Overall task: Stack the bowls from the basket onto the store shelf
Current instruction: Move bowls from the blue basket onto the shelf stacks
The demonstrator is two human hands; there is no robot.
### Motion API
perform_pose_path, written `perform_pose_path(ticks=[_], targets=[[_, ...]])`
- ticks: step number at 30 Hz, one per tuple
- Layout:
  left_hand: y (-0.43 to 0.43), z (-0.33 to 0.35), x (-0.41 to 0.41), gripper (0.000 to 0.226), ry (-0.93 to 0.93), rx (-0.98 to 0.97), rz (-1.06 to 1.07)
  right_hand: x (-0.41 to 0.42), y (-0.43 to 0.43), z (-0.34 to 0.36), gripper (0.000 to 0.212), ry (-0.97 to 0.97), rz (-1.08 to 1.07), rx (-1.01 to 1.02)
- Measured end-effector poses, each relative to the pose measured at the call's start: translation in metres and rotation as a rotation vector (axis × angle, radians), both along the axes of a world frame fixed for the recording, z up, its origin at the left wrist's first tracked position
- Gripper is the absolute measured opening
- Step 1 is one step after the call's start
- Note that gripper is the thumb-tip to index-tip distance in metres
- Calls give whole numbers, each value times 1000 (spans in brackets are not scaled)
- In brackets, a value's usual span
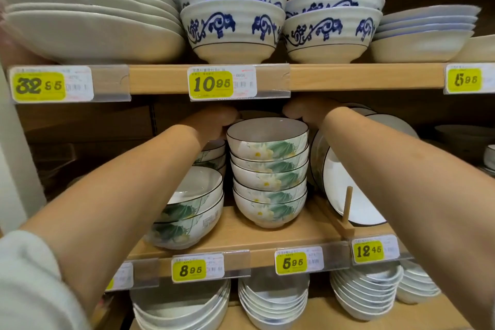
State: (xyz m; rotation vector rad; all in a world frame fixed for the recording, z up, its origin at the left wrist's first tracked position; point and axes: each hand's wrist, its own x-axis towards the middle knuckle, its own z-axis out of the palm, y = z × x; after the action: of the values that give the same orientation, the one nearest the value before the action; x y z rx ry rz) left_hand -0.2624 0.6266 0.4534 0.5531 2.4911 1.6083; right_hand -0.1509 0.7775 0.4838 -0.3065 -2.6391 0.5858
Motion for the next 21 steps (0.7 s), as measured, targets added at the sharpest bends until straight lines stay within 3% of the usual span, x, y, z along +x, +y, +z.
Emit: perform_pose_path(ticks=[3, 7, 9, 13, 16, 19, 21], targets=[[4, 2, 9, 27, -84, 68, 20, 0, -1, -1, 32, 7, 22, -37], [-2, 3, 12, 26, -87, 106, -8, -1, -5, 0, 9, 38, 39, -89], [-8, 7, 16, 19, -79, 109, -2, -2, -11, 3, 25, -1, 50, -107], [-34, 16, 20, 18, 63, 46, 33, 23, -27, 7, 40, -60, 88, -109], [-70, 15, 40, 34, 171, 11, 91, 60, -44, 0, 37, -50, 123, -9], [-112, -3, 76, 33, 259, -127, 70, 86, -55, -20, 39, 111, 113, 8], [-137, -22, 100, 21, 380, -207, 89, 98, -67, -42, 37, 338, 105, 94]])
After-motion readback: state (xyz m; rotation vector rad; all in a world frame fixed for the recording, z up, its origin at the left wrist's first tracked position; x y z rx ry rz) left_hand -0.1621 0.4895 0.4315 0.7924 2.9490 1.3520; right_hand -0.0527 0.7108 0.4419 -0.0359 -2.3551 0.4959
